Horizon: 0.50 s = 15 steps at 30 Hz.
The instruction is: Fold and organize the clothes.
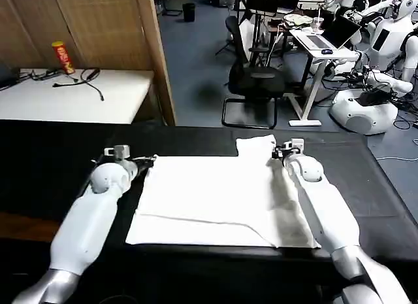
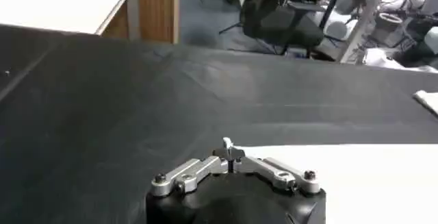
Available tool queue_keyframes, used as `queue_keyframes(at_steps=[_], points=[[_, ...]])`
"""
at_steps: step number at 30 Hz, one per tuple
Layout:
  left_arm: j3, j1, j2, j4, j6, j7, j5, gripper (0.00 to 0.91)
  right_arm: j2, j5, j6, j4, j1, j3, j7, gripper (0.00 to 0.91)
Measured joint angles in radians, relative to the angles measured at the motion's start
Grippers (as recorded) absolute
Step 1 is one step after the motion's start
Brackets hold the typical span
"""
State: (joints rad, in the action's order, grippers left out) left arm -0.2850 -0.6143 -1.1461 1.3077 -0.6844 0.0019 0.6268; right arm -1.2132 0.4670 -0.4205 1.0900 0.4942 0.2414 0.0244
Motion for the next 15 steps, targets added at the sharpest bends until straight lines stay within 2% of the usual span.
queue_keyframes(at_steps=[8,15], points=[[-0.023,-0.048,0.043,0.109,-0.012,-0.032,0.066,0.0,0.081,0.053,-0.016,0.187,0.103,0.032,0.014,0.0],[-0.063,-0.164,0.122,0.311,-0.031,-0.043,0.111,0.0,0.18,0.079,-0.084,0.421,0.257,0.089,0.012,0.0]])
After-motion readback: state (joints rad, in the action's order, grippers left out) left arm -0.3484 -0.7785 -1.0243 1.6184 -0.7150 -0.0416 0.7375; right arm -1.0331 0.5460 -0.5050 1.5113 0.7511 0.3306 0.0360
